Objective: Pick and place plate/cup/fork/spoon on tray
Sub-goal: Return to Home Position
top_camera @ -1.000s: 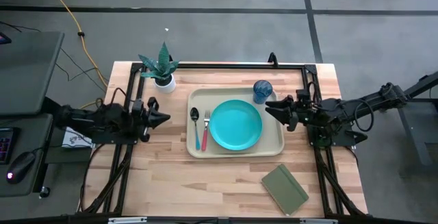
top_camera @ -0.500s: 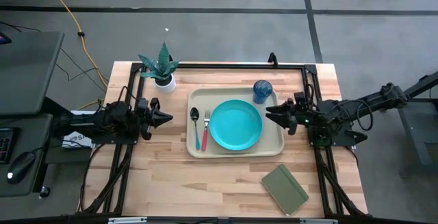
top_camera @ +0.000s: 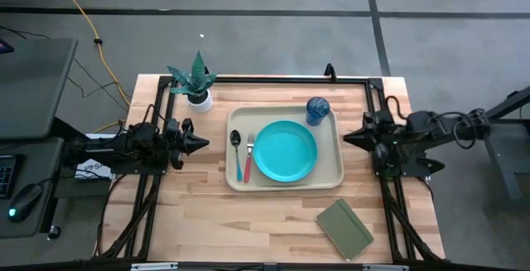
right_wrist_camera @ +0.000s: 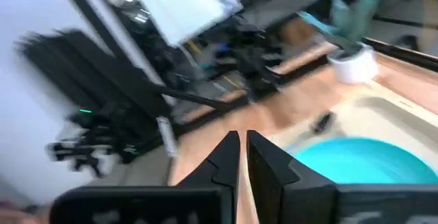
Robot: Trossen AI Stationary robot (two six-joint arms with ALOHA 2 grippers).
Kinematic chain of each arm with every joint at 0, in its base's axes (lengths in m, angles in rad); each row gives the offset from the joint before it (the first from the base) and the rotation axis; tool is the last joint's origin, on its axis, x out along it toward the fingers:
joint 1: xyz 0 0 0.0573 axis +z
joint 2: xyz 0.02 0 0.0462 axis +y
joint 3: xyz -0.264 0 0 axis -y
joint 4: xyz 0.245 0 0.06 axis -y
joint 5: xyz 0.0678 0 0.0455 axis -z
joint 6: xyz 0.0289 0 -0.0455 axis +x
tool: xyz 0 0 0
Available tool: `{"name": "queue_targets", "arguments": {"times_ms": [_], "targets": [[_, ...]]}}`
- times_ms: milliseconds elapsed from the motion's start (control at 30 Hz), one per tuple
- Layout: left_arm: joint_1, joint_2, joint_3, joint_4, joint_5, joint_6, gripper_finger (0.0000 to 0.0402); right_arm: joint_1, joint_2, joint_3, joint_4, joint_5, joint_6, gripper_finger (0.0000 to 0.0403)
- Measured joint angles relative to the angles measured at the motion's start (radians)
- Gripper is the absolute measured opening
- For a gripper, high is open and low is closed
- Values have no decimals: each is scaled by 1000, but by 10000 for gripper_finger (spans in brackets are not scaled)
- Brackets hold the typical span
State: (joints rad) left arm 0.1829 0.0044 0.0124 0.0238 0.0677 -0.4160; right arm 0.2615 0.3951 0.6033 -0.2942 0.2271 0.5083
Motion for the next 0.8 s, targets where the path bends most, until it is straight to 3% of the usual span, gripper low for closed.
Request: {"name": "queue_targets", "arguments": {"times_ms": [200, 467, 533, 800], "targets": [[0, 0, 0, 0, 0, 0, 0, -74, -132, -230, 208, -208, 81, 6], [0, 0, 0, -1, 0, 0, 0, -157, -334, -481, 314, -306, 140, 1], [0, 0, 0, -1, 0, 0, 0, -166, -394, -518, 315, -307, 137, 1], [0, 5, 0, 1, -1, 0, 0, -168, -393, -594, 385, -279, 34, 0]]}}
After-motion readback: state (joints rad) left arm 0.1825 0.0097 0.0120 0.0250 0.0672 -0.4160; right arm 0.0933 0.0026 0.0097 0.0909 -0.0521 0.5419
